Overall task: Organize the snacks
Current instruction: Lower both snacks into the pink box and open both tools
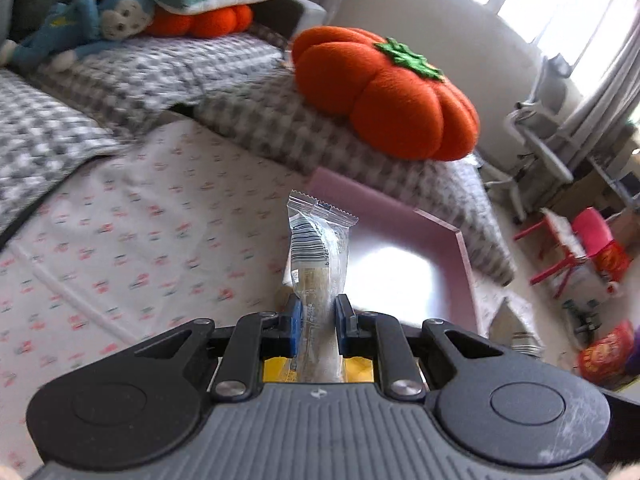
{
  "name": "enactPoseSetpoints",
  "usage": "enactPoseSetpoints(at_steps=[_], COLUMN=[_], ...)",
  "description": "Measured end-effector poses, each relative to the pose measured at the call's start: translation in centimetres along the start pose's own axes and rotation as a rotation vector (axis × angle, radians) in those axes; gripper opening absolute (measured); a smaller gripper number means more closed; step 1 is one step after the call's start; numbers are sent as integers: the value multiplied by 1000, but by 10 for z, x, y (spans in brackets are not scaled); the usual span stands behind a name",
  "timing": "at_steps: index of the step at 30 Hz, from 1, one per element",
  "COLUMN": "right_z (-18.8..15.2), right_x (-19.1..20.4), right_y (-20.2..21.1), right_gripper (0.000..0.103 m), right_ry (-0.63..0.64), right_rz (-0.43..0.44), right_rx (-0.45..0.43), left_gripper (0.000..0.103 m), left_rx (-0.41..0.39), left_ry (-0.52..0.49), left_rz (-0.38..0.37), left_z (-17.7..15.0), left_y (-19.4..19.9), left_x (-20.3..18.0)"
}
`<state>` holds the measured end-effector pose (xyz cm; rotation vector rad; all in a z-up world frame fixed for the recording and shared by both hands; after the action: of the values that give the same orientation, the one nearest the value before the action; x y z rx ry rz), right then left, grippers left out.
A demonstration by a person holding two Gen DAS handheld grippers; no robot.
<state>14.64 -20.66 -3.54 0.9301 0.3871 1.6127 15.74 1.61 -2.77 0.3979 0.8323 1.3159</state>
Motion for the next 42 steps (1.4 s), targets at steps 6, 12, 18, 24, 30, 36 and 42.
enactPoseSetpoints(at_steps=[6,12,18,24,30,36,42], right_z=[26,39,40,41,44,45,45], right_x=[-24,-28,-36,-37,-35,-34,-32], right_y=[-26,-56,-86,-97,-103,-105,-103], right_gripper=[57,57,57,57,57,60,71], right_ry=[-53,-39,-36,-2,18,21,22], right_rz=[-8,-37,-115,-158,-176,-182,-158], right_rx=[-11,2,20,22,25,28,39], left_gripper=[15,15,15,15,15,16,37], left_rx=[3,-4,17,28,40,64,85], left_ry=[-16,-67,-116,-161,-209,-231,-235], left_rz=[-22,-16,6,24,42,50,58], left_z=[21,33,31,31,30,28,26], left_y=[-42,-74,-97,-109,-118,-123,-123], left_x=[-8,-15,-18,-19,-21,-21,-19])
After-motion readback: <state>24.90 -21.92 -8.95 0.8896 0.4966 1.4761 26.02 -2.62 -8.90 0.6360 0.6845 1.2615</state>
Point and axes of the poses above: each gripper's, at about its wrist camera, not at the fingertips, and y roughly against the way its jaws point, x to its left, z to its top, the point moved 8 cm from there along -y, roughly the way its jaws point, and after that the axes turned 7 degrees about -y, right-handed, at the moved point
